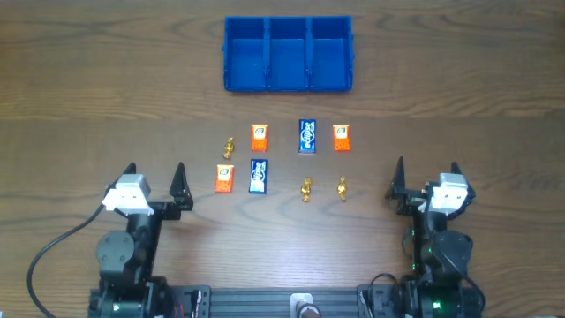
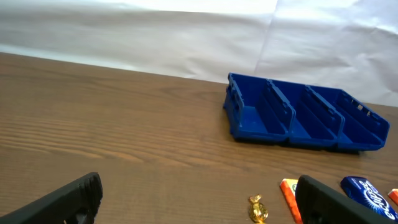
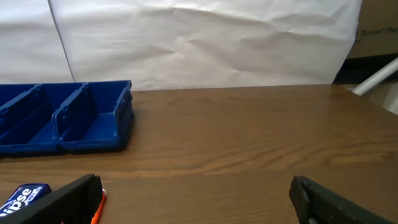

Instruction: Sort Candies Into Trays

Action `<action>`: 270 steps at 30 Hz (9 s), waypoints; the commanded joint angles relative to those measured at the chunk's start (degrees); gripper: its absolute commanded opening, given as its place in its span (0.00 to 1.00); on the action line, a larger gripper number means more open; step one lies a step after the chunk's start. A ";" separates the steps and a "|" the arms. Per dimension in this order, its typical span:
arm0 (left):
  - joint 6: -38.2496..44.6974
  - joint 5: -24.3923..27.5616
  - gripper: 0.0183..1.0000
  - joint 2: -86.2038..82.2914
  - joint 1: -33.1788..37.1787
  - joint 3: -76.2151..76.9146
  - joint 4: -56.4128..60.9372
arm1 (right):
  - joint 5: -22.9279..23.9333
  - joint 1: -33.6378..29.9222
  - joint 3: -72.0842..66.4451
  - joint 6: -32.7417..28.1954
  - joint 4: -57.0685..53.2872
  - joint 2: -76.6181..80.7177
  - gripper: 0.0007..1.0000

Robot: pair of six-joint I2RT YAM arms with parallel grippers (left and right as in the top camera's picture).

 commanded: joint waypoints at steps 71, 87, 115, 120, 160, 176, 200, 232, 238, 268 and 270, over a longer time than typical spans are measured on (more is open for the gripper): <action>0.35 0.98 1.00 -0.37 0.24 -0.94 -2.16 | -0.07 -0.35 -0.07 -0.87 -0.35 -0.48 1.00; 0.35 0.98 1.00 -0.37 0.24 -0.94 -2.16 | -0.07 -0.35 -0.07 -0.87 -0.35 -0.48 1.00; -1.05 8.35 1.00 26.86 -0.87 22.23 -15.26 | -0.07 -0.35 -0.07 -0.87 -0.35 -0.48 1.00; 2.25 11.43 1.00 47.95 -4.98 37.62 -23.71 | -0.07 -0.35 -0.07 -0.87 -0.35 -0.48 1.00; -10.16 -1.88 0.95 98.33 -19.63 52.63 -35.17 | -0.07 -0.35 -0.07 -0.87 -0.35 -0.48 1.00; -14.29 -5.14 0.77 98.42 -22.34 52.63 -35.04 | -0.07 -0.35 -0.07 -0.87 -0.35 -0.48 1.00; -15.37 -4.61 0.40 99.49 -22.53 52.63 -32.79 | -0.07 -0.35 -0.07 -0.87 -0.35 -0.48 1.00; -11.41 -11.37 0.27 132.10 -17.81 134.53 -59.52 | -0.07 -0.35 -0.07 -0.87 -0.35 -0.48 1.00; -9.84 -8.98 0.28 137.02 -16.39 136.47 -58.34 | -0.07 -0.35 -0.07 -0.87 -0.35 -0.48 1.00; -12.09 -4.37 0.87 122.05 -22.67 122.33 -61.11 | -0.07 -0.35 -0.07 -0.87 -0.35 -0.48 1.00; -13.70 -4.24 0.87 118.40 -24.22 113.90 -57.77 | -0.07 -0.35 -0.07 -0.87 -0.35 -0.48 1.00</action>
